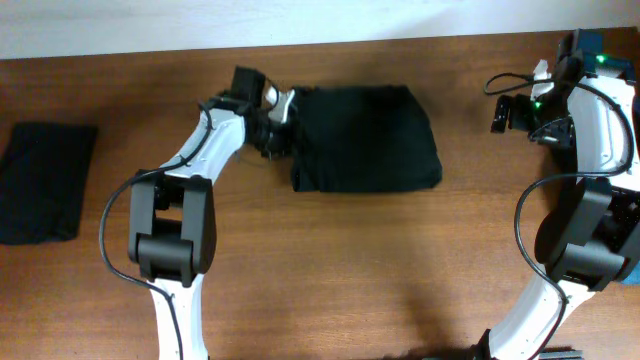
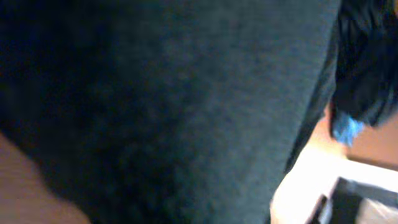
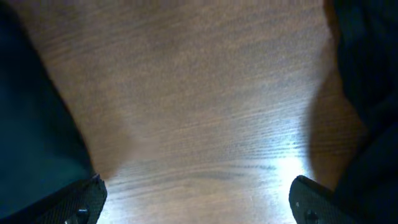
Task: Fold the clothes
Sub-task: 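Drag the black bundle leftward with the left gripper toward the left cloth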
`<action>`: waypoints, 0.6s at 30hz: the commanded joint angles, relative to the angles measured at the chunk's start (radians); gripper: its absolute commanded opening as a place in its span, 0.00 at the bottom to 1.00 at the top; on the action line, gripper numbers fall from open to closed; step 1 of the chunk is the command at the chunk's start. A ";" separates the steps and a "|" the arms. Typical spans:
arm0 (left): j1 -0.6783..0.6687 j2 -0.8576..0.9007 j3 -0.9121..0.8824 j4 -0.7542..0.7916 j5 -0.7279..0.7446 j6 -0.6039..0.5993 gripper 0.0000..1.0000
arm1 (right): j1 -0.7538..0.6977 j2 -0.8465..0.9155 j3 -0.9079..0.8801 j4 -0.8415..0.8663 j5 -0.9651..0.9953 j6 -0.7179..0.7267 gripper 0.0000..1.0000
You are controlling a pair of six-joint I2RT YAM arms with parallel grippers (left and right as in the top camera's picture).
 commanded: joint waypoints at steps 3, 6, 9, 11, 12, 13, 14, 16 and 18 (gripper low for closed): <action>0.015 -0.105 0.135 0.015 -0.291 -0.117 0.00 | 0.005 0.007 -0.005 0.005 0.016 -0.005 0.99; 0.030 -0.105 0.159 0.022 -0.352 -0.155 0.00 | 0.005 0.007 -0.005 0.005 0.016 -0.005 0.99; 0.065 -0.105 0.181 0.023 -0.354 -0.165 0.01 | 0.005 0.007 -0.005 0.005 0.016 -0.005 0.99; 0.100 -0.105 0.192 0.022 -0.354 -0.164 0.01 | 0.005 0.007 -0.005 0.005 0.016 -0.005 0.99; 0.118 -0.105 0.195 0.023 -0.354 -0.164 0.01 | 0.005 0.007 -0.005 0.005 0.016 -0.005 0.99; 0.140 -0.105 0.195 0.023 -0.354 -0.164 0.00 | 0.005 0.007 -0.005 0.005 0.016 -0.005 0.99; 0.160 -0.105 0.195 0.022 -0.355 -0.163 0.00 | 0.005 0.007 -0.005 0.005 0.016 -0.005 0.99; 0.210 -0.105 0.195 0.011 -0.358 -0.159 0.00 | 0.005 0.007 -0.005 0.005 0.016 -0.005 0.99; 0.258 -0.108 0.195 0.004 -0.356 -0.137 0.00 | 0.005 0.007 -0.005 0.005 0.016 -0.005 0.99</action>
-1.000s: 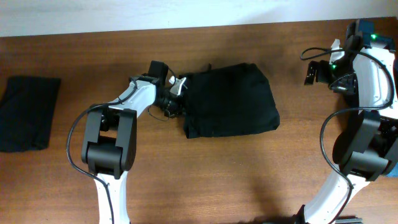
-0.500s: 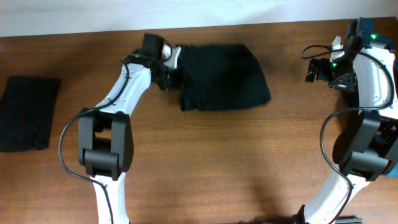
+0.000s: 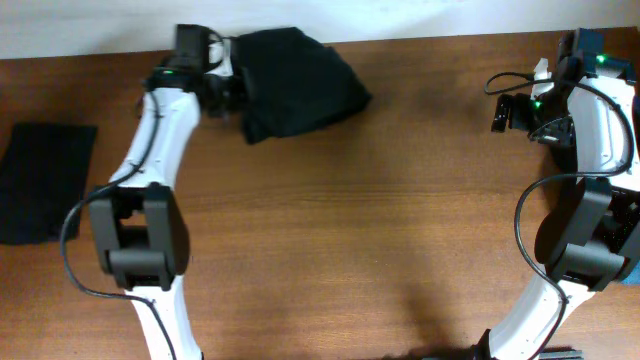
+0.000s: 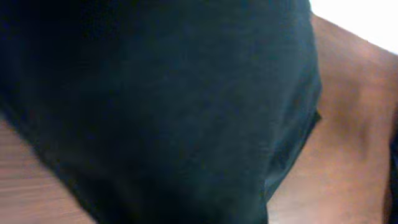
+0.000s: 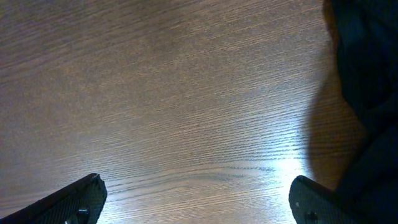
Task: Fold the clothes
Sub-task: 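Drag the black bundle leftward with the left gripper toward the left cloth, then place the bundle on the dark cloth at left and open the left gripper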
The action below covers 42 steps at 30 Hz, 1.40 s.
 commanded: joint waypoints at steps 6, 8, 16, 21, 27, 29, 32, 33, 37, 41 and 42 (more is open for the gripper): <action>0.212 -0.085 0.040 -0.031 -0.040 0.047 0.00 | 0.005 0.007 -0.005 0.003 0.014 -0.001 0.99; 0.258 -0.097 0.040 -0.047 -0.040 0.047 0.00 | 0.005 0.007 -0.005 0.003 0.014 -0.001 0.99; 0.418 -0.127 0.040 -0.038 -0.055 0.046 0.00 | 0.005 0.007 -0.005 0.003 0.014 -0.001 0.99; 0.515 -0.127 0.040 -0.039 -0.055 0.045 0.00 | 0.005 0.007 -0.005 0.003 0.014 -0.001 0.99; 0.608 -0.127 0.040 -0.048 -0.055 0.046 0.00 | 0.005 0.007 -0.005 0.003 0.014 -0.001 0.99; 0.637 -0.127 0.040 -0.055 -0.055 0.048 0.00 | 0.005 0.007 -0.005 0.003 0.014 -0.001 0.99; 0.674 -0.127 0.040 -0.067 -0.055 0.063 0.00 | 0.005 0.007 -0.005 0.003 0.014 -0.001 0.99; 0.686 -0.127 0.040 -0.072 -0.055 0.070 0.00 | 0.005 0.007 -0.005 0.003 0.014 -0.001 0.99; 0.728 -0.127 0.040 -0.090 -0.055 0.073 0.00 | 0.005 0.007 -0.005 0.003 0.014 -0.001 0.99; 0.762 -0.127 0.040 -0.106 -0.055 0.073 0.00 | 0.005 0.007 -0.005 0.003 0.014 -0.001 0.99; 0.768 -0.127 0.040 -0.109 -0.056 0.073 0.00 | 0.005 0.007 -0.005 0.003 0.014 -0.001 0.99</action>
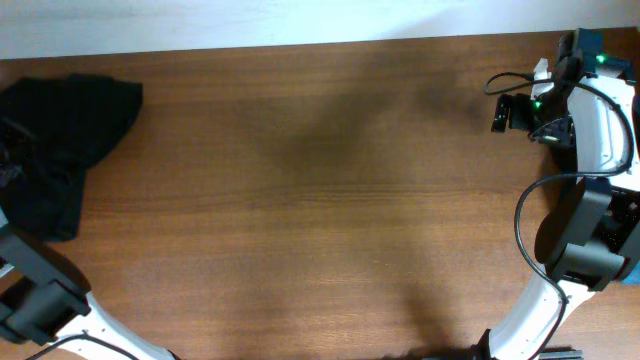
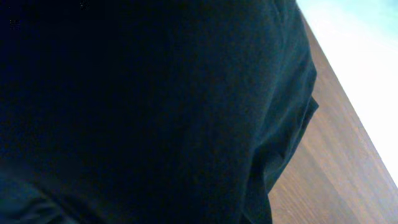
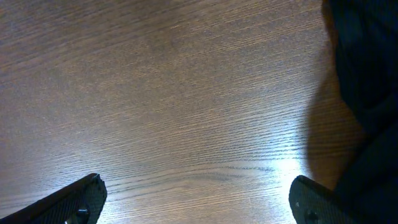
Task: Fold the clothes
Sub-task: 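Place the bundle on the dark cloth at left and open the left gripper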
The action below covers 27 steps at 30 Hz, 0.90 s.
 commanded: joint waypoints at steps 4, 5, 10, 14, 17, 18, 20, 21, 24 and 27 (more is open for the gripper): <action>0.045 -0.068 0.040 -0.027 -0.053 0.023 0.00 | 0.005 0.007 -0.005 0.003 0.013 0.002 0.99; 0.046 -0.068 0.040 -0.040 -0.084 0.023 0.00 | 0.005 0.007 -0.005 0.003 0.013 0.002 0.99; 0.046 -0.068 0.039 -0.083 -0.176 0.023 0.00 | 0.005 0.007 -0.005 0.003 0.013 0.002 0.99; 0.049 -0.068 0.035 -0.088 -0.176 -0.048 0.01 | 0.005 0.007 -0.005 0.003 0.013 0.002 0.99; 0.055 -0.068 0.021 -0.089 -0.176 -0.103 0.06 | 0.005 0.007 -0.005 0.003 0.013 0.002 0.99; 0.056 -0.068 0.012 -0.088 -0.176 -0.106 0.08 | 0.005 0.007 -0.005 0.003 0.012 0.002 0.99; 0.060 -0.068 -0.008 -0.088 -0.180 -0.106 0.09 | 0.005 0.007 -0.005 0.003 0.012 0.002 0.99; 0.060 -0.067 -0.018 -0.089 -0.188 -0.105 0.10 | 0.005 0.007 -0.005 0.003 0.013 0.002 0.99; 0.061 -0.067 -0.034 -0.113 -0.238 -0.105 0.24 | 0.005 0.007 -0.005 0.003 0.012 0.002 0.99; 0.061 -0.072 -0.034 -0.139 -0.265 -0.105 0.62 | 0.005 0.007 -0.005 0.003 0.013 0.002 0.99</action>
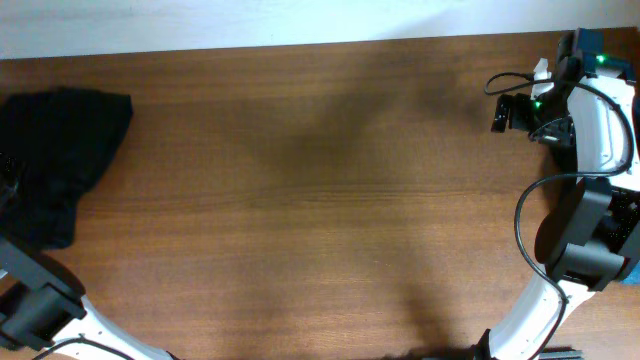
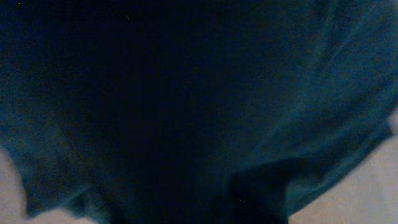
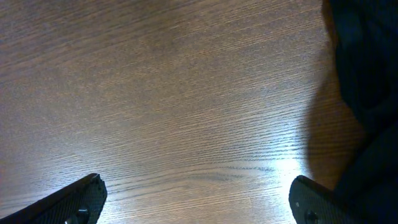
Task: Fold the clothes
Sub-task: 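Place the bundle on the dark cloth at left and open the left gripper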
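A black folded garment (image 1: 75,125) lies bunched at the table's far left edge, partly over another dark folded piece (image 1: 45,220). My left arm reaches in at the left border of the overhead view, and its fingers are hidden. Dark cloth (image 2: 186,93) fills the whole left wrist view right up against the camera, so the left gripper appears shut on the garment. My right gripper (image 3: 196,202) is open over bare wood at the back right, its fingertips (image 3: 81,199) wide apart with nothing between them.
The wooden table (image 1: 330,200) runs the full width, with a pale wall behind its far edge. A dark cloth mass (image 3: 367,93) sits along the right edge of the right wrist view. The right arm (image 1: 600,110) stands at the back right corner.
The black garment has shifted slightly left and down at the table's left edge, settling lower over the dark piece there. The right arm has not moved.
The folded black garment lay at the back centre with my left gripper at its left edge. Then it was held further left along the back edge. Later it hung at the far left above the dark folded piece, where it now rests. The right gripper stayed open and still.
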`<action>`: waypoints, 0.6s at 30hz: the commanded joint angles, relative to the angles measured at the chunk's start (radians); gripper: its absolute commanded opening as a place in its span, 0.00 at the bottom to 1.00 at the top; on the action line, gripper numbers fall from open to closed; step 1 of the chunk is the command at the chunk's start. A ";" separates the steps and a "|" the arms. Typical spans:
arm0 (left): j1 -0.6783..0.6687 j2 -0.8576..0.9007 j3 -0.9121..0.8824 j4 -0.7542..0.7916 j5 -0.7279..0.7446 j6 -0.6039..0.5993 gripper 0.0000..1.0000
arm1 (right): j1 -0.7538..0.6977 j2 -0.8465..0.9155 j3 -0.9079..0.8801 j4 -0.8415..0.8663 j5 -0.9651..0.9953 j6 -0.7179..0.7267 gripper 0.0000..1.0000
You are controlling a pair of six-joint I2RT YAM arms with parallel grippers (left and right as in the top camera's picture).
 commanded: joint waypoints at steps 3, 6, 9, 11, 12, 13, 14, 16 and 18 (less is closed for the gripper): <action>0.015 -0.085 -0.004 -0.011 -0.086 -0.012 0.99 | 0.005 0.007 -0.005 0.003 0.013 0.002 0.99; 0.014 -0.112 0.008 -0.011 -0.087 -0.012 0.99 | 0.005 0.007 -0.005 0.003 0.013 0.002 0.99; 0.010 -0.159 0.017 -0.003 -0.085 -0.011 0.99 | 0.005 0.007 -0.005 0.003 0.013 0.002 0.99; 0.000 -0.191 0.017 0.008 -0.072 0.032 0.91 | 0.005 0.007 -0.005 0.003 0.013 0.002 0.99; -0.008 -0.204 0.017 0.014 -0.059 0.069 0.89 | 0.005 0.007 -0.005 0.003 0.012 0.002 0.99; -0.018 -0.212 0.017 0.018 -0.058 0.093 0.80 | 0.005 0.007 -0.005 0.003 0.013 0.002 0.99; -0.031 -0.217 0.017 0.022 -0.060 0.125 0.66 | 0.005 0.007 -0.005 0.004 0.013 0.002 0.99; -0.053 -0.217 0.017 0.029 -0.063 0.194 0.16 | 0.005 0.007 -0.005 0.003 0.012 0.002 0.99; -0.072 -0.204 0.016 0.031 -0.096 0.222 0.01 | 0.005 0.007 -0.005 0.003 0.013 0.002 0.99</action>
